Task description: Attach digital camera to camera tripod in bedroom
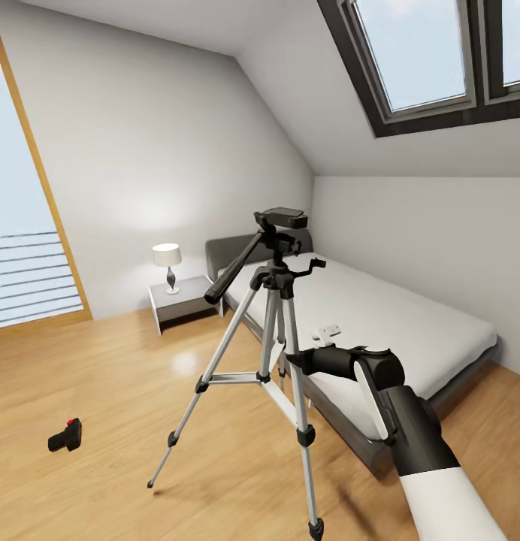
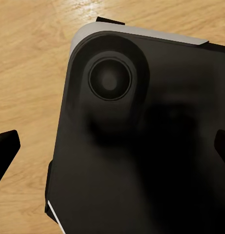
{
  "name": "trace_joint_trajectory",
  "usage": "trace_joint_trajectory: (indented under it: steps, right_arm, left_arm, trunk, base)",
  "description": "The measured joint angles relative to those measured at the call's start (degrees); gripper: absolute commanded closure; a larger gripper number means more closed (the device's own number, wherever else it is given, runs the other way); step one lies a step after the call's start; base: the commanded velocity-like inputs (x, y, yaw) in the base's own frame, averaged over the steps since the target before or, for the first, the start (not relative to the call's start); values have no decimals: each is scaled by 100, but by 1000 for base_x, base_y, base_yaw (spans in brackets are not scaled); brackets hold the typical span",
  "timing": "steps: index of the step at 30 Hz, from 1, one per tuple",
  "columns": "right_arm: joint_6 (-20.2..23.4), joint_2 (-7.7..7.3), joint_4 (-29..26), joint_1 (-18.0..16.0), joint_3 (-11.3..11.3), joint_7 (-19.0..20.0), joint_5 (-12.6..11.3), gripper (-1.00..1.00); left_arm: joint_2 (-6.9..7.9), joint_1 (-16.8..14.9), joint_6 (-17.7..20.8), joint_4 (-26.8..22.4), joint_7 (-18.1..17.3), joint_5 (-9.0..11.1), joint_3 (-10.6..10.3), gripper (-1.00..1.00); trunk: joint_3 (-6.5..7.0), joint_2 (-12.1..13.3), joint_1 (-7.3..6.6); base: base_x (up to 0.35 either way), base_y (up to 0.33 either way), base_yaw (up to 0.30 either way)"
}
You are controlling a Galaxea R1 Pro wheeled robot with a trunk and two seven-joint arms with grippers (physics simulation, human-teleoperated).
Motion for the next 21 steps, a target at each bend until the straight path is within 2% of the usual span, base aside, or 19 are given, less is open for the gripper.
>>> trace_joint_trajectory:
  steps: [16,17,18,21]
  right_arm:
    - [-4,-4,0,0,-2,-2,-1,100]
    - [-4,-4,0,0,-2,-1,-1,-100]
    - [-26,-5,430,2,-5,-1,-8,-100]
    - [-23,-4,481,0,-5,5,-23,-100]
  left_arm:
    - [0,0,0,0,0,0,0,-100]
    - [0,0,0,0,0,0,0,-100]
    - [0,-1,0,-1,0,0,0,-100]
    - [0,0,0,-1,0,0,0,-100]
  trunk:
    - [0,0,0]
    - [0,0,0]
    - [-2,1,1]
    - [-2,1,1]
  base:
    - [0,0,0]
    - [0,0,0]
    - [0,0,0]
    - [0,0,0]
